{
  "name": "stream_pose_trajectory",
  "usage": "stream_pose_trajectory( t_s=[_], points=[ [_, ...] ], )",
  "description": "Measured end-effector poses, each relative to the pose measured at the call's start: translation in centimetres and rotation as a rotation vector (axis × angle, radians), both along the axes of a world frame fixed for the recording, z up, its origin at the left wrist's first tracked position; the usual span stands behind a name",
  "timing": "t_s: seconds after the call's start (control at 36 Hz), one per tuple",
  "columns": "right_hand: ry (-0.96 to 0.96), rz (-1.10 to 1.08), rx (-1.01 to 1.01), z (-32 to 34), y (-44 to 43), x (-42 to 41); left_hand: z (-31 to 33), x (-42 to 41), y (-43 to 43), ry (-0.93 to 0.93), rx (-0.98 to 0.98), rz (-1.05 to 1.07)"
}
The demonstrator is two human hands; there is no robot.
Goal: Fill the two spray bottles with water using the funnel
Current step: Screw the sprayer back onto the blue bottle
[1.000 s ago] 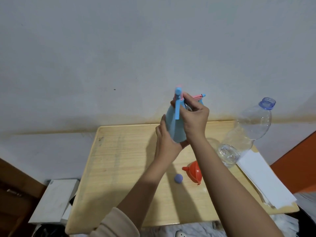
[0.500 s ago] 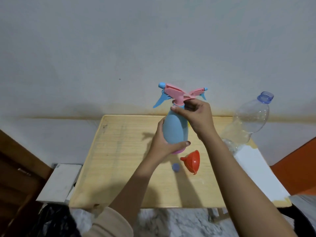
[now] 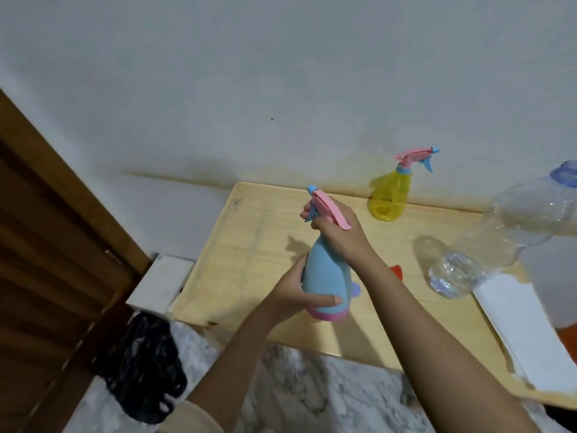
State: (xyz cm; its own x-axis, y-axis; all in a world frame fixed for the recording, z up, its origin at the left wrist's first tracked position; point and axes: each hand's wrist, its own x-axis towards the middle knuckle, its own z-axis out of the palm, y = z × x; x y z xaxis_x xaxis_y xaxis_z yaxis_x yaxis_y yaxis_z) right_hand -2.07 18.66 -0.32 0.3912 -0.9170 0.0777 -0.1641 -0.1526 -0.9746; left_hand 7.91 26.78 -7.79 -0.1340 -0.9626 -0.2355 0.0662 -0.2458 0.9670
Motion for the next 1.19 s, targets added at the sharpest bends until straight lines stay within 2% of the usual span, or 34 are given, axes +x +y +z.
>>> stream_pose_trajectory(
  t_s=[0.11, 0.22, 0.33, 0.5, 0.69, 0.92, 1.19],
  points=[
    [0.058, -0.119, 0.01, -2.5, 0.0, 2.1, -0.7, 3.4, 0.7, -0.112, 0.075, -0.021],
    [0.138, -0.181, 0.049, -4.8, 0.3, 4.3, -2.8, 7.2, 1.8, -0.396, 0.128, -0.035],
    [0.255, -0.195, 0.138, -7.1, 1.1, 6.4, -4.6, 10.5, 2.4, -0.761, 0.129, -0.032],
    [0.352, -0.223, 0.257, -8.8, 2.8, 9.3, -6.8, 12.9, 2.7, -0.969, 0.182, -0.088],
    [0.333, -0.228, 0.342, -8.0, 3.7, 11.5, -7.2, 14.0, 2.8, -1.047, 0.142, -0.108],
    [0.321, -0.268, 0.436, -7.2, 4.0, 12.0, -6.1, 14.4, 2.2, -0.979, 0.182, -0.058],
    [0.339, -0.264, 0.402, -7.5, 4.4, 12.9, -5.8, 15.2, 2.3, -1.008, 0.191, -0.038]
  ],
)
